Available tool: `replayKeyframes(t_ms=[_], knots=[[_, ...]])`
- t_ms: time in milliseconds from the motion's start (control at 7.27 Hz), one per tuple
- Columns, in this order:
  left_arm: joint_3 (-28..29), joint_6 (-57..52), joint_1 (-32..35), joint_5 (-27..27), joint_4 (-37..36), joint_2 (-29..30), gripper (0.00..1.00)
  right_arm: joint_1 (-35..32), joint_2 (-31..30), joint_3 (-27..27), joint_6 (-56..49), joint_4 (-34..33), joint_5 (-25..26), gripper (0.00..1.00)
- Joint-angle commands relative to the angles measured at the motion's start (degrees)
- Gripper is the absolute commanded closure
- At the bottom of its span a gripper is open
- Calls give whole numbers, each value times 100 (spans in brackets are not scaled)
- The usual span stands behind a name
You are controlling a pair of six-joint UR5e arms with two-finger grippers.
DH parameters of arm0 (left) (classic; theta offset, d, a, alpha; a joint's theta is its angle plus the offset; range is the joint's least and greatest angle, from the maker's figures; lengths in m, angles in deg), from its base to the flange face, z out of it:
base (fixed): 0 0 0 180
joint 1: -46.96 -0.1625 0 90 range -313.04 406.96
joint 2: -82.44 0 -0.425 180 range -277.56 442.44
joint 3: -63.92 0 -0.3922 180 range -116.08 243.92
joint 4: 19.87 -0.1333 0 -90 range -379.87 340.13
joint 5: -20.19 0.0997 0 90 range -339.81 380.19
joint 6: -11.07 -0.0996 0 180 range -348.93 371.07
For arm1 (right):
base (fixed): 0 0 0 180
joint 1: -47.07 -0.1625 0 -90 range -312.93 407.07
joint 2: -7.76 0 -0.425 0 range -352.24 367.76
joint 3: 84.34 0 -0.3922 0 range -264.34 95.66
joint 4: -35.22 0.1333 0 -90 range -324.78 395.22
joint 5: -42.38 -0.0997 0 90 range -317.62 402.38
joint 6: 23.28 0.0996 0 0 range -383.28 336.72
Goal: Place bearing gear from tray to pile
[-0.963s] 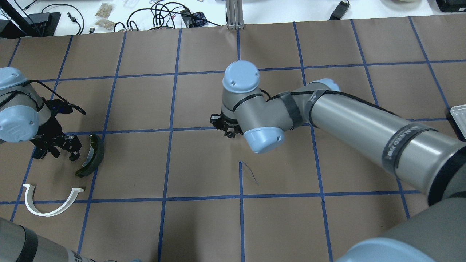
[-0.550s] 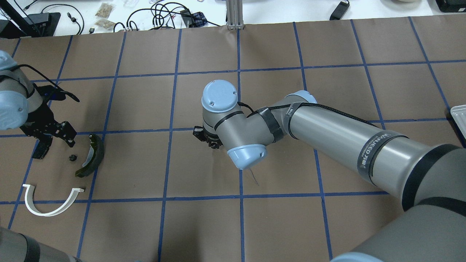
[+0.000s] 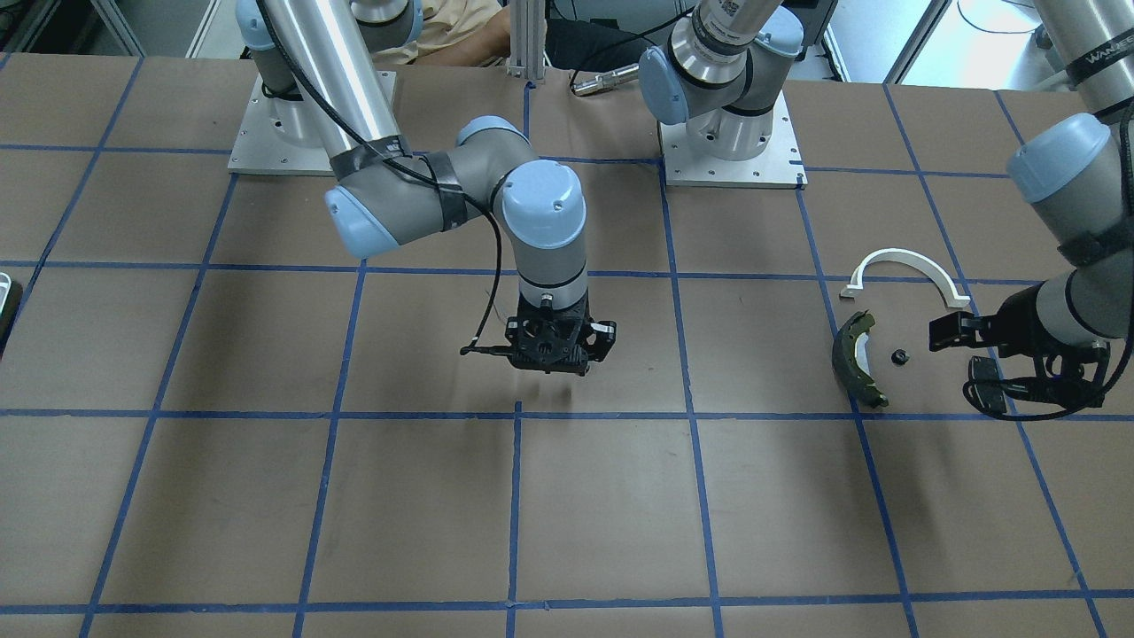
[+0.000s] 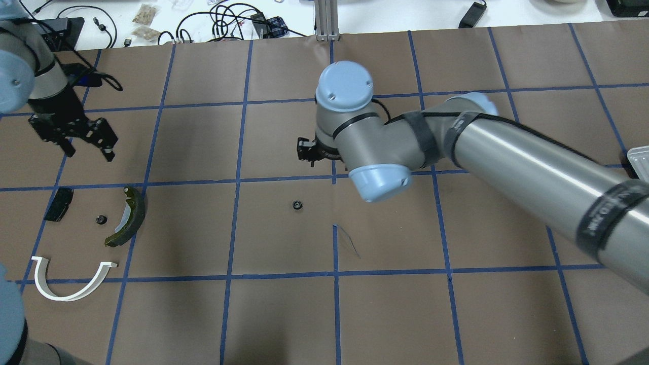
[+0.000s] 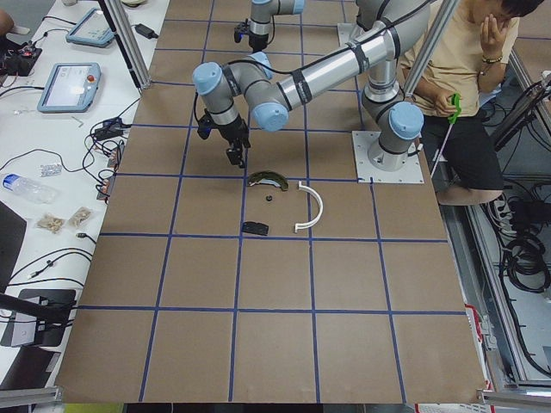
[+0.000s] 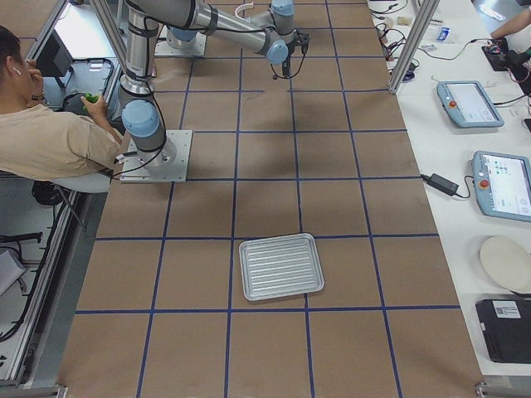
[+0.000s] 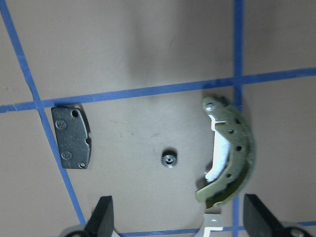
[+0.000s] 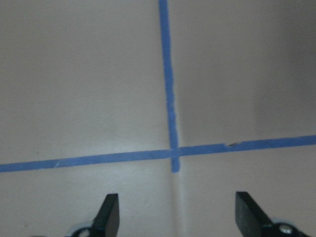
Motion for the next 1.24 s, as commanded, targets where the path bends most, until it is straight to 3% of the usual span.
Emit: replayKeyframes(t_ms=[0,138,275,413,963,1101], knots=[[67,1424,1276,-682,-58,45,7,1142,-922,-135,-1185,1373,-21,0],[-20,2032,1743,-1070,-468,149,3,1442,-1255,-528,-1442,1988,-21,0],[-90,2221,2208,-1074,-698,255,0,1471,-1354,-1011,-1454,2873,-12,0],[-169,2344,2639,-1056,-796,334,0,1489,-1477,-1276,-1645,3247,40,0],[-1239,2522,3083,-1381,-2603,747,0,1681,-1760,-1384,-2136,3611,243,0],[-1381,2530,3144,-1382,-2643,739,7,1743,-1768,-1385,-2601,3681,495,0]])
